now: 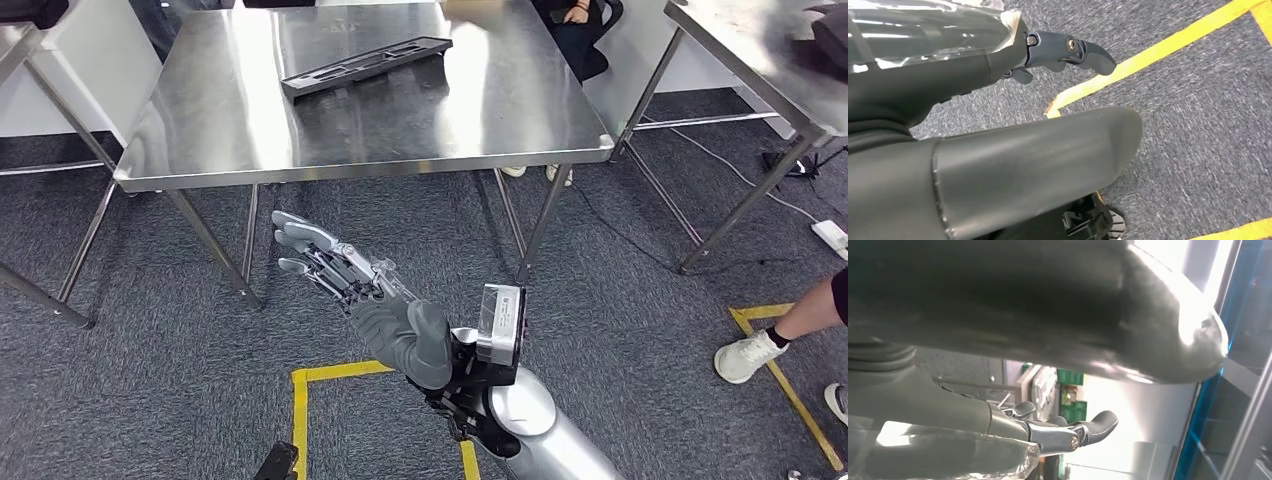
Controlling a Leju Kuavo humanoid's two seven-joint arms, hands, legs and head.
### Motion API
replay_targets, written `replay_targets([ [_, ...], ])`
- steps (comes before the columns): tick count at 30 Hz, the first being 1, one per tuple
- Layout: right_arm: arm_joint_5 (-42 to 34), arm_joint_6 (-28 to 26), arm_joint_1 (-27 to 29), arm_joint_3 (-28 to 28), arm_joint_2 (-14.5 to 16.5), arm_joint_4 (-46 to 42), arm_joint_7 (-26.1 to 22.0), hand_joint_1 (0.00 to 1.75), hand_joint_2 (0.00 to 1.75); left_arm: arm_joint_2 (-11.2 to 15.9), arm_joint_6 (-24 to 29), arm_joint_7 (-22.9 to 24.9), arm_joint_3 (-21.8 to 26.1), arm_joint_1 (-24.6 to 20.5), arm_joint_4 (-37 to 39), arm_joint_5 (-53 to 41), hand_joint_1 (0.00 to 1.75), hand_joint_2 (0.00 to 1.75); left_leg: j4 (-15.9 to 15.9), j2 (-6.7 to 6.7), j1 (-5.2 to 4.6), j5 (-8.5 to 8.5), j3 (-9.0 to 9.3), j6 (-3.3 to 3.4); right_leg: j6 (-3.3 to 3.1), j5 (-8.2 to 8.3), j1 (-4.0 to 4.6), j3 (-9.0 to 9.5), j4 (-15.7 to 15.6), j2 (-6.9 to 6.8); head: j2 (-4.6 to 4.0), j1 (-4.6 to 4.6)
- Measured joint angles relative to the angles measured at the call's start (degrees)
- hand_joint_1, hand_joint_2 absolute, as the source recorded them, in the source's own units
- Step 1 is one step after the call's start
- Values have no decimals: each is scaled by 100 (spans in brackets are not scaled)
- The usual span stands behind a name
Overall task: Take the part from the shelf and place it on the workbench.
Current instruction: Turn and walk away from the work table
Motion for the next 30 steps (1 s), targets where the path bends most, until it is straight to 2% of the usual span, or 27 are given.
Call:
replay_targets([
  [2, -11, 10, -13, 8, 10, 1, 5, 0, 0, -7, 5, -4, 1, 2, -1, 9, 0, 0, -15, 81, -3, 26, 1, -56, -80, 31, 19, -32, -37, 85, 0, 1],
  [3, -21, 22, -17, 10, 16, 1, 9, 0, 0, -9, 13, -6, 4, 1, -2, 17, 0, 0, -5, 67, 9, 12, -6, -92, -117, 58, -12, -38, -54, 134, 0, -3],
  [4, -34, 35, -25, 13, 29, 1, 15, 0, 0, -10, 28, -12, 10, 2, -3, 34, 0, 0, 65, -13, 21, -57, -35, -125, -159, 88, -43, -41, -72, 182, 0, -3],
  [6, -60, 62, -43, 24, 71, 3, 28, 0, 0, -2, 68, -24, 26, 19, -5, 80, 0, 0, 543, -264, 44, -383, -237, -179, -223, 136, -102, -35, -98, 273, 0, -20],
  [8, -80, 73, -51, 51, 100, 15, 42, 0, 0, 4, 100, -50, 44, 57, -4, 121, 0, 0, 1294, -401, 48, -743, -566, -209, -251, 158, -94, -65, -93, 375, 0, -34],
  [9, -87, 74, -51, 66, 106, 25, 46, 0, 0, 8, 109, -70, 52, 75, -4, 133, 0, 0, 1537, -421, 50, -813, -674, -221, -256, 167, -91, -79, -89, 432, 0, -35],
  [10, -93, 74, -50, 78, 109, 33, 49, 0, 0, 12, 114, -89, 58, 89, -4, 136, 0, 0, 1556, -430, 57, -758, -674, -228, -253, 175, -90, -89, -81, 496, 0, -37],
  [11, -95, 74, -51, 89, 114, 41, 51, 0, 0, 14, 116, -103, 63, 97, -4, 137, 0, 0, 1334, -445, 70, -598, -550, -231, -246, 179, -96, -94, -67, 563, 0, -37],
  [12, -97, 74, -52, 100, 124, 46, 51, 0, 0, 18, 118, -111, 66, 100, -4, 137, 0, 0, 948, -501, 93, -391, -344, -235, -238, 181, -101, -100, -44, 630, -1, -37],
  [14, -98, 74, -60, 120, 149, 49, 51, 0, 0, 22, 119, -114, 69, 104, -4, 137, 0, 0, 253, -774, 143, -164, 12, -240, -199, 183, -86, -148, 16, 747, -1, -33],
  [15, -98, 74, -66, 129, 163, 49, 52, 0, 0, 24, 120, -114, 70, 109, -4, 137, 0, 0, 94, -874, 148, -148, 81, -229, -161, 194, -79, -188, 33, 800, -1, -30],
  [16, -99, 74, -71, 137, 173, 50, 54, 0, 0, 25, 120, -114, 70, 114, -4, 137, 0, 0, 60, -919, 137, -172, 85, -205, -112, 215, -79, -228, 34, 856, 0, -29],
  [18, -99, 74, -76, 148, 185, 50, 56, 0, 0, 22, 122, -114, 72, 117, -5, 138, 0, 0, 39, -786, 114, -124, 73, -117, -19, 261, -103, -304, 20, 943, 0, -30],
  [19, -99, 74, -81, 150, 186, 50, 55, 0, 0, 20, 122, -115, 73, 113, -7, 139, 0, 0, 19, -715, 114, -96, 75, -70, 6, 243, -99, -362, 71, 880, 0, -28],
  [20, -99, 74, -90, 153, 186, 50, 55, 0, 0, 17, 123, -116, 74, 109, -7, 139, 0, 0, -1, -637, 120, -72, 75, -33, 13, 170, -90, -462, 225, 760, 0, -15],
  [22, -99, 74, -106, 159, 185, 51, 55, 0, 0, 16, 122, -117, 74, 118, -7, 139, 0, 0, -18, -474, 116, -51, 62, 8, -6, -112, -78, -792, 864, 475, 0, 13],
  [24, -98, 74, -105, 163, 179, 58, 56, 0, 0, 20, 122, -117, 75, 132, -7, 139, 0, 0, -17, -300, 107, -49, 43, 17, 7, -356, -95, -1119, 1563, 378, 0, 27],
  [25, -98, 74, -102, 164, 175, 62, 56, 0, 0, 22, 122, -117, 76, 134, -7, 139, 0, 0, -17, -217, 105, -49, 38, 18, 39, -378, -106, -1157, 1680, 357, 0, 28],
  [26, -98, 74, -100, 164, 172, 65, 56, 0, 0, 22, 123, -117, 76, 132, -7, 139, 0, 0, -16, -142, 106, -49, 39, 17, 83, -313, -117, -1064, 1548, 330, 0, 31],
  [27, -98, 74, -100, 164, 171, 66, 56, 0, 0, 19, 123, -117, 76, 129, -7, 139, 0, 0, -16, -75, 108, -50, 44, 13, 128, -186, -125, -848, 1188, 271, 0, 31],
  [28, -99, 74, -104, 164, 172, 66, 56, 0, 0, 16, 123, -119, 77, 124, -7, 139, 0, 0, -15, -17, 101, -52, 53, 0, 147, -65, -123, -589, 730, 144, 0, 37],
  [29, -99, 74, -110, 165, 174, 66, 56, 0, 0, 11, 123, -123, 77, 121, -7, 139, 0, 0, -15, 32, 86, -57, 59, -23, 141, 35, -103, -366, 347, 29, 0, 37],
  [30, -102, 74, -116, 165, 178, 66, 55, 0, 0, 11, 125, -132, 76, 118, -7, 139, 0, 0, -16, 74, 71, -60, 66, -54, 111, 94, -82, -223, 97, -51, 0, 35],
])
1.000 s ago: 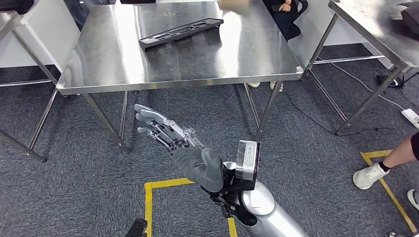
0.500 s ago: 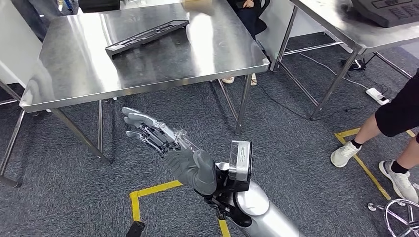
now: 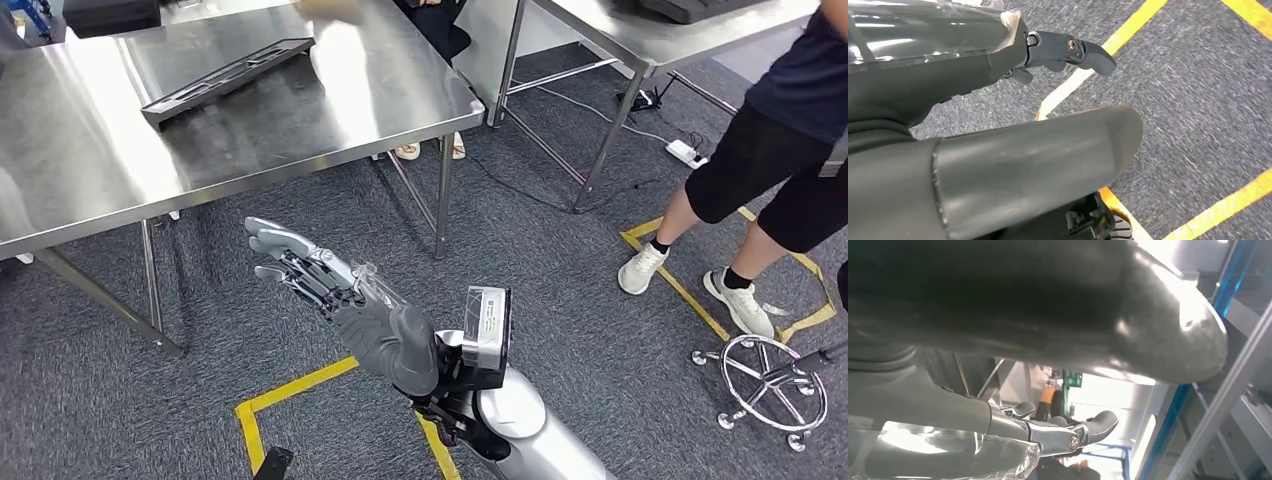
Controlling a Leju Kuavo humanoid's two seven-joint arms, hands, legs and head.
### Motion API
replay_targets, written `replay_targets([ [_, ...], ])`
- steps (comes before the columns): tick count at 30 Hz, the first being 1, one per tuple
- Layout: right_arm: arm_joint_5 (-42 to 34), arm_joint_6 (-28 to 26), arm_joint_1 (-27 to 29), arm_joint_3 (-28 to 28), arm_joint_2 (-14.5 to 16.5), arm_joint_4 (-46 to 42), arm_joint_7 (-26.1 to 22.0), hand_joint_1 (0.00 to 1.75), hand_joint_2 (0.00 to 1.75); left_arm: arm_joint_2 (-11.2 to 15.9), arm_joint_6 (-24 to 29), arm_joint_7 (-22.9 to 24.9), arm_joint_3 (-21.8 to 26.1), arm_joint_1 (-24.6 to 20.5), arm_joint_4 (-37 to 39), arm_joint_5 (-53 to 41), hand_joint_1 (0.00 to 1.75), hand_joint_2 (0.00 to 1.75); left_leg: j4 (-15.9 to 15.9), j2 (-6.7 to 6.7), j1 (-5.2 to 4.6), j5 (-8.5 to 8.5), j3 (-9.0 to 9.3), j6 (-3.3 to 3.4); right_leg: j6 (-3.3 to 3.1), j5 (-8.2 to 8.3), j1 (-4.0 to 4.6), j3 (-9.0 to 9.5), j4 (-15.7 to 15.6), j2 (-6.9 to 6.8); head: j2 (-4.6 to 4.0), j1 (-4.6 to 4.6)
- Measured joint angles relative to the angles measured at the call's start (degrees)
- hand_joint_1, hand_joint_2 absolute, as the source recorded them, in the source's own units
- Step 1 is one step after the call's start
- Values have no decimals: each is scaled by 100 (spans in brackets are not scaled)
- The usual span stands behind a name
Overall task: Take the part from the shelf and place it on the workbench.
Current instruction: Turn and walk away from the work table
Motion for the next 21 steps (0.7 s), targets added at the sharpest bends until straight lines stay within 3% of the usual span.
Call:
replay_targets([
  [1, -3, 0, -5, 0, 3, 0, -1, 0, 0, 1, 1, -13, 0, -2, 0, 0, 0, 0, -2, 42, -14, -1, 8, -35, -41, 16, 24, 46, -95, -34, 0, -1],
  [2, -6, 0, -4, 0, 5, 0, 0, 0, 0, -1, 2, -33, 0, -2, -1, 0, 0, 0, -13, 90, -18, 1, 19, -71, -76, 32, 45, 37, -88, 22, 0, -3],
  [4, -11, 5, -7, -1, 14, -1, 2, 0, 0, -5, 1, -75, 0, -9, -6, 0, 0, 0, 3, 104, 4, -35, 19, -139, -155, 70, 0, 24, -109, 153, 0, -11],
  [6, -16, 15, -21, 1, 41, -1, 7, 0, 0, -8, 2, -109, -1, -13, -11, 3, 0, 0, 334, -154, 30, -275, -122, -180, -252, 110, -65, 30, -139, 275, 0, -39],
  [8, -21, 29, -30, 8, 69, 0, 26, 0, 0, -7, 3, -127, -1, 3, -9, 23, 0, 0, 1093, -442, 39, -667, -463, -192, -317, 128, -62, 13, -138, 395, 0, -68],
  [10, -16, 39, -28, 25, 77, 7, 59, 0, 0, 0, 3, -148, 0, 31, -5, 54, 0, 0, 1636, -514, 39, -829, -734, -200, -340, 141, -37, 0, -133, 535, 0, -76],
  [11, 30, -7, -24, 36, 73, 19, 112, 0, 0, 4, 18, -172, 2, 40, -3, 95, 0, 0, 1586, -521, 40, -731, -718, -194, -343, 146, -30, -4, -128, 612, 0, -75],
  [12, 155, -125, 15, 42, 47, 72, 220, 0, 0, 8, 61, -218, 23, 58, 1, 190, 0, 0, 1299, -533, 44, -538, -580, -183, -341, 148, -28, -5, -123, 687, 0, -76],
  [14, 688, -672, 160, -10, -67, 576, 475, 0, 0, 8, 233, -448, 201, 139, 27, 670, 0, 0, 465, -724, 67, -197, -150, -160, -317, 155, -25, 1, -115, 820, 0, -79],
  [15, 968, -996, 259, -98, -154, 1143, 505, 0, 0, -1, 316, -617, 361, 207, 53, 983, 0, 0, 176, -840, 68, -126, 13, -142, -290, 158, -12, 3, -115, 870, 0, -82],
  [17, 1282, -1488, 506, -406, -335, 2789, 344, 0, 0, -19, 392, -912, 714, 344, 108, 1440, 0, 0, 4, -996, 36, -135, 139, -86, -201, 167, -2, 0, -137, 916, 0, -74],
  [19, 1268, -1747, 862, -746, -534, 4326, 390, 0, 0, -15, 396, -1002, 945, 488, 142, 1554, 0, 0, -21, -926, 10, -81, 152, 11, -110, 180, -14, -43, -145, 908, 0, -62],
  [21, 1124, -1962, 1179, -981, -655, 5330, 769, 0, 0, 0, 381, -955, 1060, 587, 166, 1559, 0, 0, -63, -789, 18, -43, 148, 96, -82, 61, -2, -203, 83, 724, 0, -51],
])
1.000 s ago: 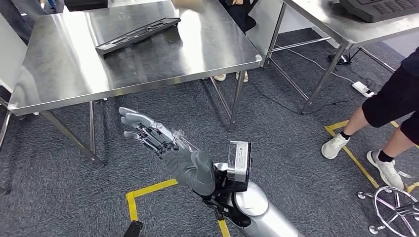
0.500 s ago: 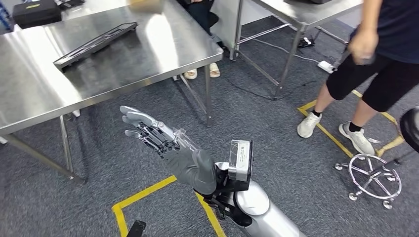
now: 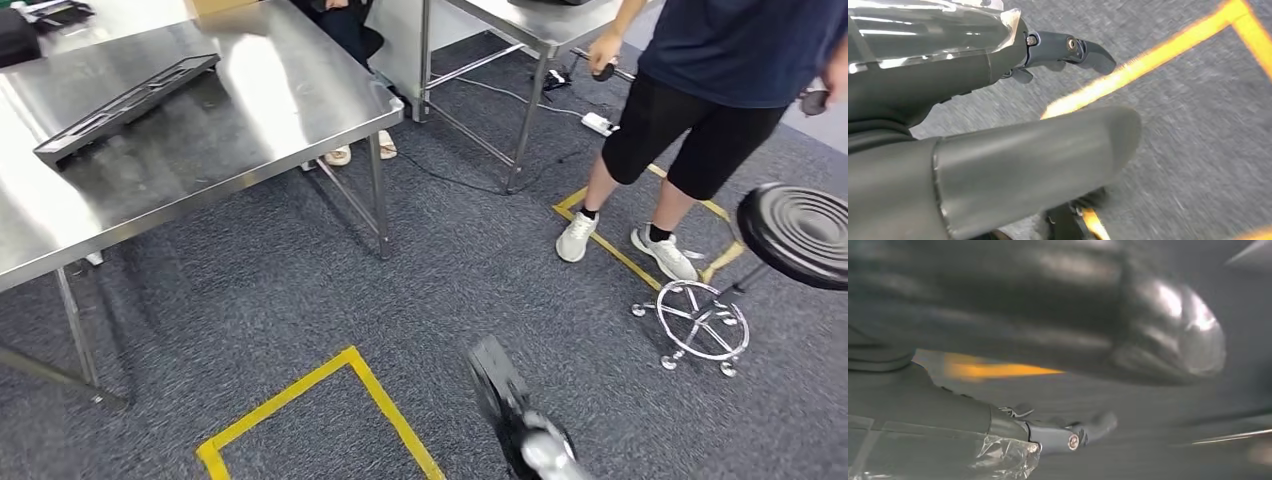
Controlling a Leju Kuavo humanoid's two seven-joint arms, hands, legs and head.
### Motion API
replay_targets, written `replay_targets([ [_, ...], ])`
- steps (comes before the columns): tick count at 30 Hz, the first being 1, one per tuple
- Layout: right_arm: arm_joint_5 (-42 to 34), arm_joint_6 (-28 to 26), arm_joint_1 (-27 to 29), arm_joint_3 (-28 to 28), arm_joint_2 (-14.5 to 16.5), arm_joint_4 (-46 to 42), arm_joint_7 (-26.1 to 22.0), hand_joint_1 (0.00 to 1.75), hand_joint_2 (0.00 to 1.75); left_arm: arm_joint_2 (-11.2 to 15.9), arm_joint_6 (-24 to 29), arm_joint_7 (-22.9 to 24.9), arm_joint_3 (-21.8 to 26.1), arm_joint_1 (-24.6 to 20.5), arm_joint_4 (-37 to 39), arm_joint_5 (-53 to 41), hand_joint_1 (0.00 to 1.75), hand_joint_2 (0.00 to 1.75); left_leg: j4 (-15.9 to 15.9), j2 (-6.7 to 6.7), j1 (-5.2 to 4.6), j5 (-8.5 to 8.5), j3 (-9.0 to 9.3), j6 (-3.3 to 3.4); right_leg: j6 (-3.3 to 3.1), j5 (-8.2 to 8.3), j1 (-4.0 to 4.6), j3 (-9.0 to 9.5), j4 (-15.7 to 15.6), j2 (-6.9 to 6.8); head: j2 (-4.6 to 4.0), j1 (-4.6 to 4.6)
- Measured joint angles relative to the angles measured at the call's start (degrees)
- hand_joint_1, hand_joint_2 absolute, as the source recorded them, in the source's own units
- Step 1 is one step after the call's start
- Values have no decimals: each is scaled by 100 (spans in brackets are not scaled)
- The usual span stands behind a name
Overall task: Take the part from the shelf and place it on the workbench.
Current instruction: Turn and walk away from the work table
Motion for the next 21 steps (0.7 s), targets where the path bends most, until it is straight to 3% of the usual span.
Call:
replay_targets([
  [2, -202, -222, 320, -196, -48, 790, 478, 0, 0, 2, -26, 100, 67, 24, 22, 3, 0, 0, -20, 163, -2, -4, 1, 45, -22, -301, 5, -336, 645, -214, 0, 3],
  [3, -323, -316, 523, -319, -73, 1187, 762, 0, 0, 0, -31, 160, 92, 28, 29, 19, 0, 0, -20, 237, -3, -17, 3, 57, -22, -459, -4, -536, 1047, -257, 0, 5],
  [5, -567, -395, 984, -563, -126, 1830, 1299, 0, 0, 5, -30, 243, 127, 42, 33, 66, 0, 0, -18, 353, -1, -52, 16, 59, 30, -571, -36, -731, 1449, -298, 0, 10],
  [6, -671, -377, 1184, -670, -161, 2064, 1503, 0, 0, 9, -27, 259, 147, 52, 34, 104, 0, 0, -17, 417, 4, -71, 29, 42, 81, -498, -50, -649, 1291, -329, 0, 16],
  [7, -762, -351, 1342, -768, -191, 2254, 1651, 0, 0, 13, -26, 262, 164, 62, 34, 136, 0, 0, -16, 493, 10, -95, 49, 15, 134, -363, -59, -453, 911, -407, 0, 21],
  [9, -918, -303, 1490, -945, -206, 2533, 1840, 0, 0, 27, -53, 215, 197, 83, 35, 211, 0, 0, -13, 682, -26, -175, 98, -65, 176, -102, -48, 5, 108, -743, 0, 42],
  [11, -1031, -287, 1546, -1093, -166, 2710, 1932, 0, 0, 51, -143, 91, 218, 115, 33, 272, 0, 0, -26, 861, -73, -268, 179, -146, 108, -10, -37, 189, -158, -903, 0, 27],
  [13, -1104, -288, 1611, -1215, -122, 2865, 1963, 0, 0, 74, -222, -41, 227, 161, 7, 340, 0, 0, -49, 1009, -59, -331, 283, -214, 18, -11, -49, 194, -139, -739, 0, -10],
  [14, -1123, -289, 1643, -1266, -99, 2928, 1962, 0, 0, 85, -228, -77, 228, 192, -15, 386, 0, 0, -16, 981, -38, -388, 311, -245, -23, -14, -65, 202, -143, -665, 0, -22],
  [16, -1120, -289, 1664, -1336, -68, 3013, 1945, 0, 0, 97, -177, -73, 229, 277, -48, 504, 0, 0, 397, 683, -8, -694, 170, -278, -112, -9, -86, 211, -155, -516, 0, -47],
  [18, -1085, -288, 1662, -1364, -59, 3067, 1932, 0, 0, 100, -117, -27, 235, 354, -52, 595, 0, 0, 1181, 370, -7, -1116, -205, -264, -182, -8, -58, 203, -154, -376, 0, -58],
  [19, -1069, -288, 1657, -1368, -58, 3087, 1928, 0, 0, 101, -100, -7, 238, 378, -52, 622, 0, 0, 1492, 316, -11, -1225, -375, -252, -205, -5, -37, 200, -153, -301, 0, -61],
  [20, -1056, -288, 1654, -1369, -55, 3104, 1926, 0, 0, 102, -91, 4, 241, 392, -52, 632, 0, 0, 1613, 290, -15, -1208, -460, -234, -215, -2, -19, 201, -152, -221, 0, -60],
  [21, -1047, -288, 1653, -1369, -51, 3118, 1924, 0, 0, 103, -88, 10, 243, 399, -52, 637, 0, 0, 1524, 272, -19, -1078, -444, -210, -218, 1, -3, 207, -151, -141, 0, -60],
])
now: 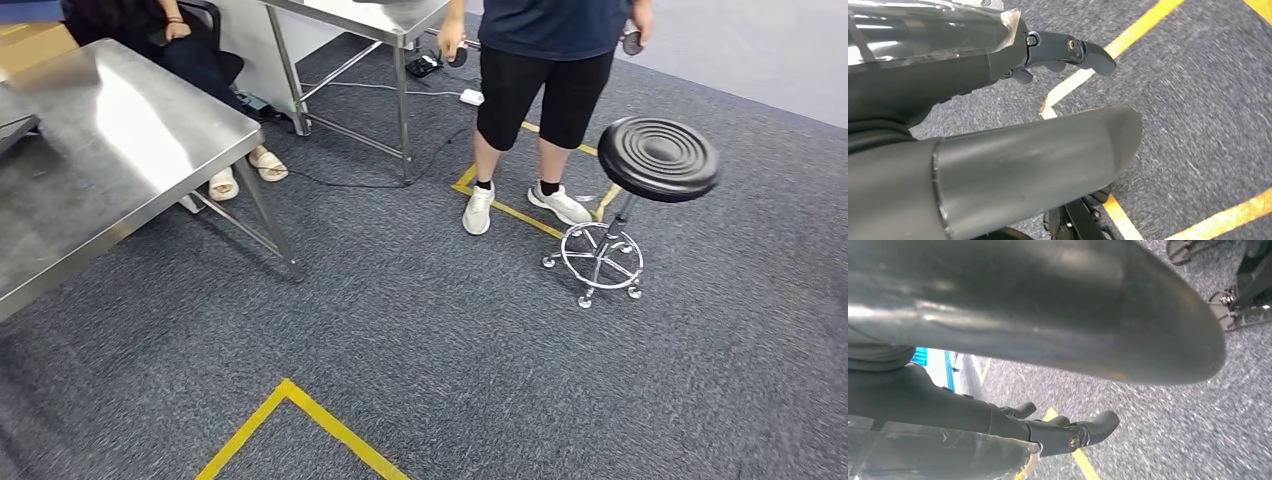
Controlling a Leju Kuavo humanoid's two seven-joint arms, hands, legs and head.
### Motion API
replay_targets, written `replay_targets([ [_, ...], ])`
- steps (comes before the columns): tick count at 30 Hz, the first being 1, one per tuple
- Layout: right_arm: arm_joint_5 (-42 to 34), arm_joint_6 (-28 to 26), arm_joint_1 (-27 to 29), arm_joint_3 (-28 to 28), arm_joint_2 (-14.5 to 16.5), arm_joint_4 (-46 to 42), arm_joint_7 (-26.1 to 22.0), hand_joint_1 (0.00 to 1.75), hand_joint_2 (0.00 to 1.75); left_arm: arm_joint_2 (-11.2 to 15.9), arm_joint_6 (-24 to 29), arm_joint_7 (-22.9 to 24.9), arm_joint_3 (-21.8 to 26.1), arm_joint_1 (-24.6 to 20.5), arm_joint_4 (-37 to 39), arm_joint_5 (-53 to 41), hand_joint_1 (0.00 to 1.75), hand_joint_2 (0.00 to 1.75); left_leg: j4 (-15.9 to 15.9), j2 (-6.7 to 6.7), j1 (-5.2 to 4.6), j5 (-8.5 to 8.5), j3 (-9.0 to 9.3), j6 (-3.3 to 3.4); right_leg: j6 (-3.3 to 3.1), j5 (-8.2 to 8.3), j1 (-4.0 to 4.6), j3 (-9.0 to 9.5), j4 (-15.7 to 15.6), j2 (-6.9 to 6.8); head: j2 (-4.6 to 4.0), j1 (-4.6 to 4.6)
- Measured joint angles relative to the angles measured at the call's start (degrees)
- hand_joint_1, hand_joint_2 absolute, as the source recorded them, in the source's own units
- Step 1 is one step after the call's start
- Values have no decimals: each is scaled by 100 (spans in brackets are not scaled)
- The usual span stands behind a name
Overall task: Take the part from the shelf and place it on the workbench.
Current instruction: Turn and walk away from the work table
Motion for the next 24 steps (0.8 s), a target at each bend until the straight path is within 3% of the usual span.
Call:
replay_targets([
  [2, 10, -1, -4, -1, 10, 17, -6, 0, 0, 4, -2, 7, 1, -4, 1, -12, 0, 0, -714, -125, -6, 438, 313, 66, 4, 6, 11, 22, 1, 142, 0, -1],
  [4, 14, -1, -15, -2, 25, 25, -10, 0, 0, 13, -4, 22, 1, -8, 4, -28, 0, 0, -1316, -286, -34, 713, 586, 122, 35, 16, 44, 24, 14, 258, 0, 2],
  [5, 14, -1, -20, -2, 31, 29, -10, 0, 0, 17, -5, 31, 1, -11, 5, -34, 0, 0, -1434, -328, -55, 755, 634, 142, 60, 25, 51, 15, 17, 302, 0, 7],
  [8, 16, -1, -12, -2, 32, 58, -22, 0, 0, 14, -5, 41, 1, -31, 10, -61, 0, 0, -1482, -200, -93, 801, 646, 212, 141, 49, 42, -36, 25, 368, 0, 12],
  [10, 24, 0, -13, -2, 34, 76, -57, 0, 0, 14, -6, 52, -19, -49, 34, -125, 0, 0, -1542, -77, -76, 855, 665, 294, 165, -66, 46, -161, 232, 183, 0, 23],
  [11, 28, 1, -19, -2, 36, 79, -79, 0, 0, 18, -9, 65, -37, -55, 56, -165, 0, 0, -1561, -9, -65, 872, 668, 322, 160, -202, 43, -282, 486, 44, 0, 37],
  [13, 29, 8, -33, -2, 39, 80, -121, 0, 0, 28, -15, 106, -72, -59, 111, -229, 0, 0, -1563, 123, -68, 871, 658, 337, 160, -528, 21, -609, 1186, -115, 0, 55],
  [15, 29, 29, -33, -2, 35, 82, -159, 0, 0, 34, -19, 148, -108, -64, 163, -274, 0, 0, -1561, 268, -65, 863, 652, 325, 226, -689, -25, -809, 1668, -165, 0, 58],
  [16, 29, 44, -28, -2, 28, 85, -170, 0, 0, 37, -25, 164, -132, -68, 183, -285, 0, 0, -1560, 335, -58, 855, 656, 312, 286, -651, -51, -759, 1621, -191, 0, 60],
  [17, 30, 58, -22, -2, 21, 90, -177, 0, 0, 38, -31, 175, -157, -74, 198, -289, 0, 0, -1557, 395, -48, 842, 668, 291, 353, -538, -77, -583, 1333, -238, 0, 59],
  [19, 37, 82, -23, -2, 8, 97, -186, 0, 0, 50, -39, 212, -200, -84, 222, -300, 0, 0, -1547, 505, -49, 796, 714, 222, 445, -277, -101, -84, 498, -481, 0, 72],
  [21, 53, 95, -34, -2, 1, 99, -192, 0, 0, 73, -30, 245, -227, -93, 248, -327, 0, 0, -1542, 606, -74, 748, 763, 140, 401, -163, -79, 171, 60, -643, 0, 75],
  [24, 71, 100, -32, -2, -4, 100, -194, 0, 0, 93, -24, 251, -243, -107, 267, -351, 0, 0, -1551, 680, -89, 730, 795, 93, 316, -159, -54, 164, 40, -593, 0, 62],
])
